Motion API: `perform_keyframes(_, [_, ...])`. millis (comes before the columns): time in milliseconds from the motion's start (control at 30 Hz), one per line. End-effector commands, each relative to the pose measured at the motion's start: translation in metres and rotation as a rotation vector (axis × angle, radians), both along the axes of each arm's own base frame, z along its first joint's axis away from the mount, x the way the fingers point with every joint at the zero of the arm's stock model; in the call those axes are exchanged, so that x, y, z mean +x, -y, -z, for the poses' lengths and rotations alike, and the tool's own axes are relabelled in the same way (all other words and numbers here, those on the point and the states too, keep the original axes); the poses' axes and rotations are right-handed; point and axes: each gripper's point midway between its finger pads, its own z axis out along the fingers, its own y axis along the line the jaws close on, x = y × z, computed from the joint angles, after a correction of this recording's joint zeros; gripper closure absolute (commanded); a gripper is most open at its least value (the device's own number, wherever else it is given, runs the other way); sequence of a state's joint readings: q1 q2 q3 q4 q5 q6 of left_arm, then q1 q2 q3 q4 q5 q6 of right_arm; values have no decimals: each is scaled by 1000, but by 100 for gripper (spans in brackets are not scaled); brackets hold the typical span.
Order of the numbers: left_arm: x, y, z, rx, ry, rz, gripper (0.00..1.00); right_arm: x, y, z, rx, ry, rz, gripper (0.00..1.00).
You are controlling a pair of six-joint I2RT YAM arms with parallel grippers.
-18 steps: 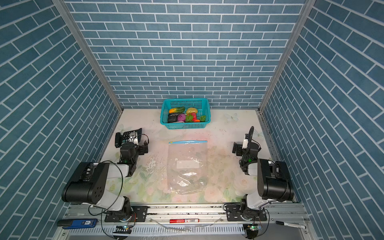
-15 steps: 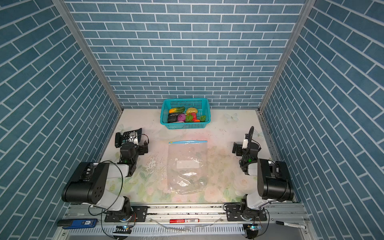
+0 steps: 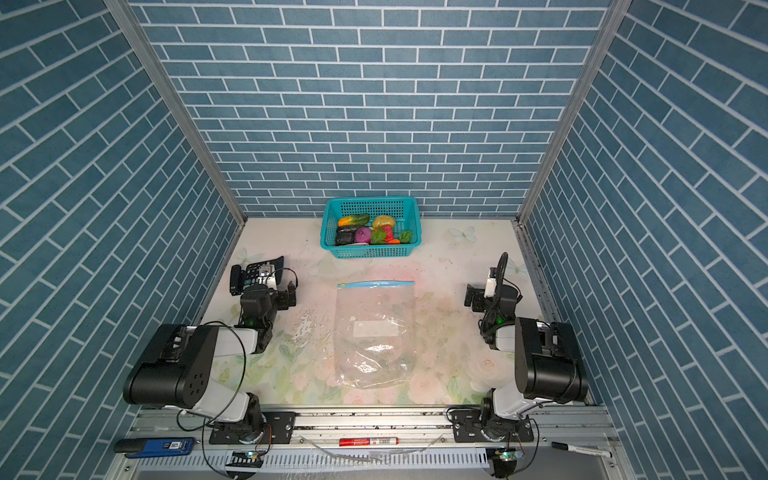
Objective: Place the food in the zip-top bag and seal the zipper
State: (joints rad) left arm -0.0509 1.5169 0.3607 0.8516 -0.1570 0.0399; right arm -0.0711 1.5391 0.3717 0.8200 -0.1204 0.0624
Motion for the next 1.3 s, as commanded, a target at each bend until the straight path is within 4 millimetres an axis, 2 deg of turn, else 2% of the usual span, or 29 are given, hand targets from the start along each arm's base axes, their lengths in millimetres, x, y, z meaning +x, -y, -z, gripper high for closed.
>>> perform_keyframes(0, [7,-3,-8,11,29,-8,1,13,1,-17,-20,58,-13,1])
perform_keyframes(1267, [7,-3,-9,10,31,-9,1,11,2,-16,-17,61,-9,1])
